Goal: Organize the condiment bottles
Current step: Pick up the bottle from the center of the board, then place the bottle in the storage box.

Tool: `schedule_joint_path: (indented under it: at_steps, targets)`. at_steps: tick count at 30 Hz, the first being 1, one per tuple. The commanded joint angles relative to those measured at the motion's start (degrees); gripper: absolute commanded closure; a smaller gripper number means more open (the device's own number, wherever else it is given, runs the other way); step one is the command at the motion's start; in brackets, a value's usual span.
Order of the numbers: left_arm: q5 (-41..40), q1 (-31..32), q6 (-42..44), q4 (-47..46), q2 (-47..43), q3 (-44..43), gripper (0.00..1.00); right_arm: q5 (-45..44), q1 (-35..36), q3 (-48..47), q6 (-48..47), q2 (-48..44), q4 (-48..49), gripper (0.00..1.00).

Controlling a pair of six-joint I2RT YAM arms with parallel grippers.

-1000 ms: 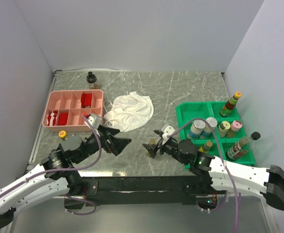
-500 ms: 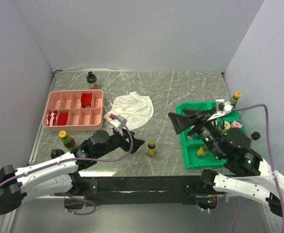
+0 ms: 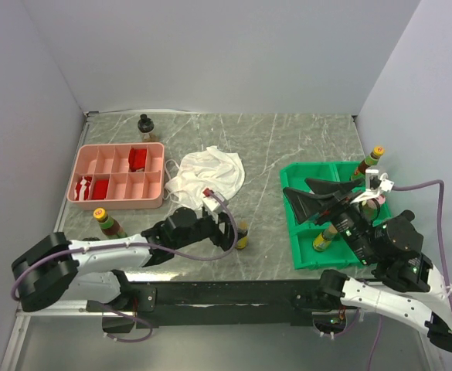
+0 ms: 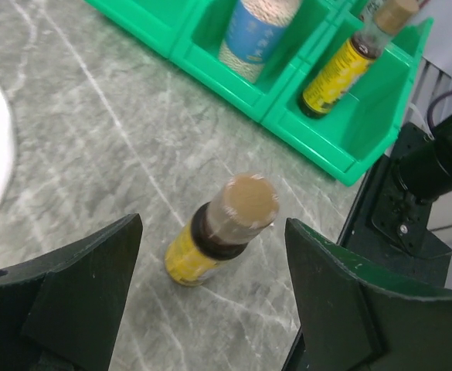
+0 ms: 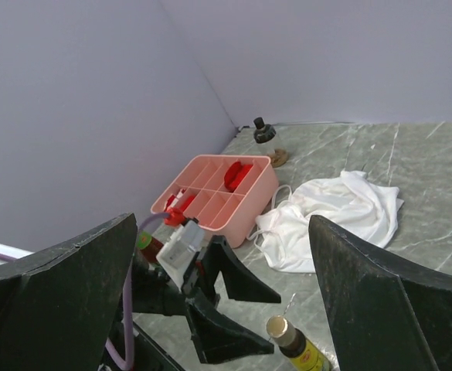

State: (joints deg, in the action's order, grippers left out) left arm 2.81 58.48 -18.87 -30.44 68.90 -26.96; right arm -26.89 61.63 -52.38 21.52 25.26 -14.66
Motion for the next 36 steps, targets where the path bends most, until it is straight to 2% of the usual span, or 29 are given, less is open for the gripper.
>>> schedule_joint_path:
  at_steps: [1, 2, 5, 6, 8, 9, 11, 12, 13, 18, 26, 36]
  targets:
    - [2.64, 1.90, 2.08, -6.57, 3.51, -4.06, 0.21, -0.61, 0.16, 0.08, -1.65, -1.61, 0.07, 0.00]
    - [2.55, 2.16, 2.43, -6.31, 5.26, -4.59, 0.22, -0.61, 0.16, 0.43, -1.65, -1.87, -0.11, 0.00]
    - [2.03, 3.13, 3.14, -6.39, 7.46, -5.91, 0.35, -1.05, 0.25, 1.22, -1.66, -2.49, -0.55, 0.00]
    - [1.76, 3.31, 3.23, -6.48, 7.82, -6.43, 0.46, -1.23, 0.16, 1.49, -1.48, -2.75, -0.64, 0.00]
    - [1.59, 3.92, 3.49, -6.22, 8.00, -6.79, 0.59, -1.23, 0.25, 2.19, -1.39, -3.28, -0.81, 0.00]
    - [1.24, 4.27, 3.49, -6.04, 7.91, -7.40, 0.72, -1.49, 0.25, 2.46, -1.22, -3.54, -0.99, 0.00]
    - [0.62, 5.15, 3.49, -5.34, 7.30, -8.19, 0.84, -1.76, 0.16, 2.37, -1.22, -3.90, -1.43, 0.00]
    - [0.45, 5.50, 3.49, -4.38, 7.12, -9.59, 0.96, -1.84, 0.25, 2.28, -1.13, -4.16, -1.69, 0.00]
    - [0.36, 6.29, 3.32, -3.76, 7.03, -10.47, 0.99, -1.76, 0.25, 2.11, -1.04, -4.51, -1.78, 0.00]
    - [0.88, 9.19, 2.88, -1.20, 8.70, -19.07, 0.99, -0.88, 0.25, -0.17, -1.39, -5.66, -1.60, 0.00]
    - [3.87, 12.18, 1.29, -4.98, 17.57, -29.27, 0.99, -2.12, 0.16, -10.80, -2.89, -2.84, -6.26, 0.00]
    - [5.45, 13.24, 2.61, -6.39, 31.02, -40.35, 0.99, -1.67, 0.25, -10.29, -3.06, -7.23, -4.50, 0.00]
